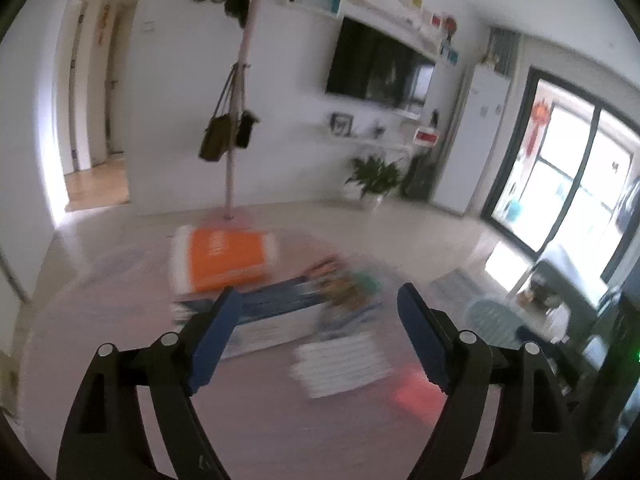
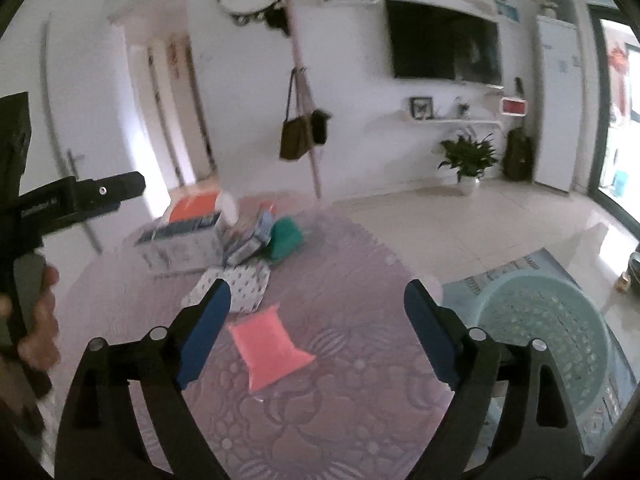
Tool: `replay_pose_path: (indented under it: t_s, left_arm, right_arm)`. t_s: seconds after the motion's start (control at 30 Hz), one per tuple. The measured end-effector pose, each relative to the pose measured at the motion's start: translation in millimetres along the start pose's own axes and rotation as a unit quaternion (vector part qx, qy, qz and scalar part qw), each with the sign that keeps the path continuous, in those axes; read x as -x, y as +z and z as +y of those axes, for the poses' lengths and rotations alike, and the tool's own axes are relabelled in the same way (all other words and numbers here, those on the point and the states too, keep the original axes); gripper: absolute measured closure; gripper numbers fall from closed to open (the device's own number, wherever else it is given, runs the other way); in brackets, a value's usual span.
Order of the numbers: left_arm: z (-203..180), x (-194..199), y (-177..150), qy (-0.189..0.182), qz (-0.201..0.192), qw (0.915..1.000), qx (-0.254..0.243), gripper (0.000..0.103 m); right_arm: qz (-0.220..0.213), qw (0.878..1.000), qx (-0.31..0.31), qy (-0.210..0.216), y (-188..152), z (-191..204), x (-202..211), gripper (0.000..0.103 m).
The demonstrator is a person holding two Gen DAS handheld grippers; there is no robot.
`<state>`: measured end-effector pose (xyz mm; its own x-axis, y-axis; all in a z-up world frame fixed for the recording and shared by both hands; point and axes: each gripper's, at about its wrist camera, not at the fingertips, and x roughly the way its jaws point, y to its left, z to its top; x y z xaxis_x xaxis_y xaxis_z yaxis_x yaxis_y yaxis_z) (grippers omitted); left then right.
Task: Collect trash
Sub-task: 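Move both tools back over the table toward the pink packet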
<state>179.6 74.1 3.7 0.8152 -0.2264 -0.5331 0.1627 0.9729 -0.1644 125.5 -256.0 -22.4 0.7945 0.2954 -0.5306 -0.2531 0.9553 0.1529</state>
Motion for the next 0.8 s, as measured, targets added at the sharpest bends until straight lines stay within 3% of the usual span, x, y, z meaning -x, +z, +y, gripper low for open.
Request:
replay_pose_path:
  t_s: [0.13,0.33,0.43,0.53,0.57,0.63,0.8]
  left_arm:
    - [37.4,-14.2,3.9,0.015,0.017,0.9997,0.002,0.024]
    - [77.3,-46.2,3.3,0.021,0.034,0.9984,0.039,0.024]
    - [79.4,-59.7,2.9,0.000,0.049,0.9978,0.045,0.028]
    - [76.3,-63.4,-4.5,-0.012,0.068,0.9969,0.038,0.041]
    - [74.7,-63.3,-7.6,-0.012,0.079,0.9962,0.034,0.049]
    - [70.1,-50.5,-16.2,-0.028,0.083,0.9958,0.028,0.055]
    - [47.9,-19.7,-37.9,-0.094,0.114,0.9889,0.007,0.055]
  right_arm:
    - [0.026,1.000,-0.009,0.005,-5.3,1.4,-18.1,0.019]
    - [0.052,0.998,0.008,-0.024,-9.6,6.5,-34.1,0.019]
    - [0.058,0.998,0.018,-0.015,-9.8,9.0,-37.4,0.027]
    - [0.068,0.997,0.031,0.000,-11.8,12.6,-40.5,0.035]
    - [0.070,0.997,0.033,0.003,-11.7,14.2,-42.0,0.036]
    - [0.069,0.997,0.034,0.005,-11.8,14.3,-42.1,0.036]
    - [0.071,0.997,0.025,0.016,-10.6,11.9,-43.2,0.036]
